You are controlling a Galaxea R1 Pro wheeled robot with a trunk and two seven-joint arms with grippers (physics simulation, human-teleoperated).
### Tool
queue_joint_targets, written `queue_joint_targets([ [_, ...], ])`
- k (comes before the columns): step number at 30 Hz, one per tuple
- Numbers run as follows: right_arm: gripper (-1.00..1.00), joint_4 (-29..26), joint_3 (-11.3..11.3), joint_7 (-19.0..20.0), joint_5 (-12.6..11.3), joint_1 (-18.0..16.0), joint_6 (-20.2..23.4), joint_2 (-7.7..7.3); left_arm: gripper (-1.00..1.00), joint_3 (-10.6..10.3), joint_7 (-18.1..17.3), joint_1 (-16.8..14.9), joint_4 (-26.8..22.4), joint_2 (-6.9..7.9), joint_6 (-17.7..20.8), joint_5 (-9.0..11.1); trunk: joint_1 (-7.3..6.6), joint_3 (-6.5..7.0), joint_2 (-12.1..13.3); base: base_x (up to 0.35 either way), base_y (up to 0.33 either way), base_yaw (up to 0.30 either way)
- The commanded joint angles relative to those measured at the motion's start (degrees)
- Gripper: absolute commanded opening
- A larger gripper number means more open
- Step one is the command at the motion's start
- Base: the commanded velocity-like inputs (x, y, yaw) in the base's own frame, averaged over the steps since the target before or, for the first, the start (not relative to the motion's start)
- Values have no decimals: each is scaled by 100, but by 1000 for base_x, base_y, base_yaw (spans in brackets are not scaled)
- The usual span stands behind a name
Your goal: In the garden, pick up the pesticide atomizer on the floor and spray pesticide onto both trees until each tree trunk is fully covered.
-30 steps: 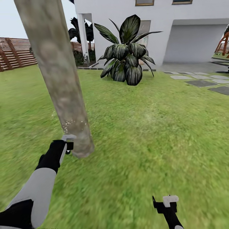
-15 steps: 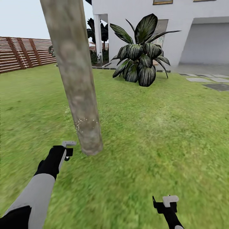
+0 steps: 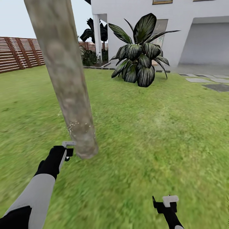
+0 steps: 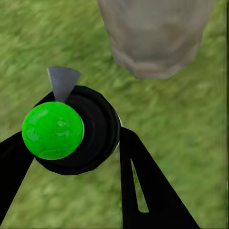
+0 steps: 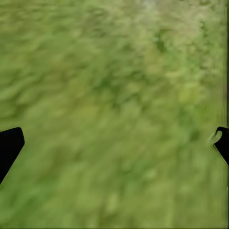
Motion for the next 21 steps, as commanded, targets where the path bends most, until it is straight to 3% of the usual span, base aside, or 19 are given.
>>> queue_joint_targets([
  [1,100,9,-19,-39,61,-4,-14,0,-100,3,7,-3,-7,4,28,10,1,-5,-2,156,-236,0],
  [21,100,1,-19,-39,61,-4,-14,0,-100,6,13,-3,-57,-16,31,15,1,-5,-2,67,-264,0],
])
